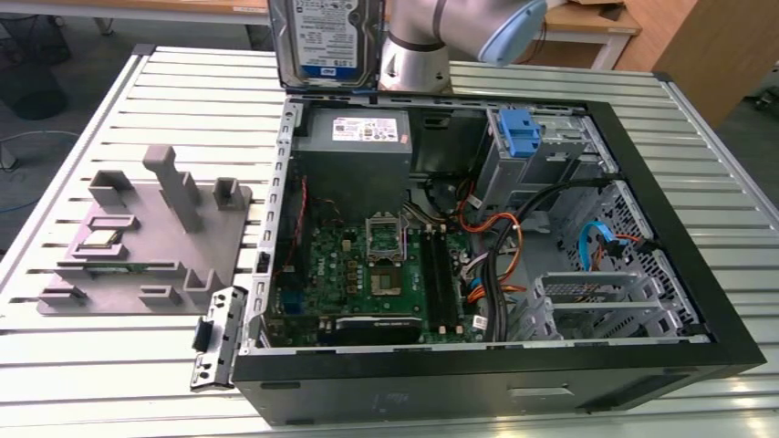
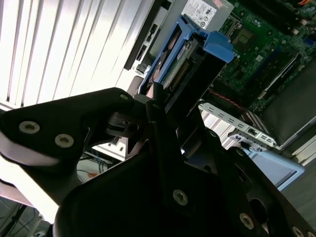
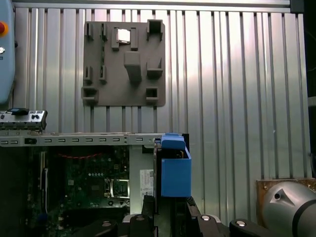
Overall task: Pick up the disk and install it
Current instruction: 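Pick up the disk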
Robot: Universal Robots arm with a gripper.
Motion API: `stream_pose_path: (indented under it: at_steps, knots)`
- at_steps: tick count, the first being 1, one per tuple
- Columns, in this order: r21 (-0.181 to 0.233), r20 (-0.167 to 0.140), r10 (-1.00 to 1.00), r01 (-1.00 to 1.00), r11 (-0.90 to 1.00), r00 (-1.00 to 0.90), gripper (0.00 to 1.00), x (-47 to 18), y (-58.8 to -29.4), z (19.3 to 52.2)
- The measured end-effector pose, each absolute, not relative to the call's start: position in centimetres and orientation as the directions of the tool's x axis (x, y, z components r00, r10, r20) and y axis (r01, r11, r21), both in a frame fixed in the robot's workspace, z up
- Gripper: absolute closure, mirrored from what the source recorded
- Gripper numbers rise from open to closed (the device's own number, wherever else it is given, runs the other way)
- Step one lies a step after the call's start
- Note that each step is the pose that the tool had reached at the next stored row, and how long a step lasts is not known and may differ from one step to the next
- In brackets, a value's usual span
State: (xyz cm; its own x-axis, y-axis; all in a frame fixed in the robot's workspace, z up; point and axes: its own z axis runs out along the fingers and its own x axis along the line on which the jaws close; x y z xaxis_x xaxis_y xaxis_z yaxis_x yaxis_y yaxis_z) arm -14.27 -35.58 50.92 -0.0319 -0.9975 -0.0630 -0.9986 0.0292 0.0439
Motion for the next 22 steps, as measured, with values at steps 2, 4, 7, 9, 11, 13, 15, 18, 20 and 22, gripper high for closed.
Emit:
stream_pose_path:
  at_steps: [2,4,7,9,11,13,15,18,20,22]
  knots:
    - [0.044,-0.063,-0.998,-0.999,0.029,-0.032,0.65,-13.7,-35.6,50.9]
    - [0.044,-0.063,-0.998,-0.999,0.029,-0.032,0.65,-13.1,-35.6,50.9]
    - [0.044,-0.063,-0.998,-0.999,0.029,-0.032,0.65,-12.1,-35.6,50.9]
    - [0.044,-0.063,-0.998,-0.999,0.029,-0.032,0.65,-11.5,-35.6,50.9]
    - [0.044,-0.063,-0.998,-0.999,0.029,-0.032,0.65,-10.8,-35.6,50.9]
    - [0.044,-0.063,-0.998,-0.999,0.029,-0.032,0.65,-10.0,-35.6,50.9]
    - [0.044,-0.063,-0.998,-0.999,0.029,-0.032,0.65,-9.3,-35.6,50.9]
    - [0.044,-0.063,-0.998,-0.999,0.029,-0.032,0.65,-8.3,-35.6,50.9]
    - [0.044,-0.063,-0.998,-0.999,0.029,-0.032,0.65,-7.6,-35.6,50.9]
    - [0.044,-0.063,-0.998,-0.999,0.029,-0.032,0.65,-6.9,-35.6,50.9]
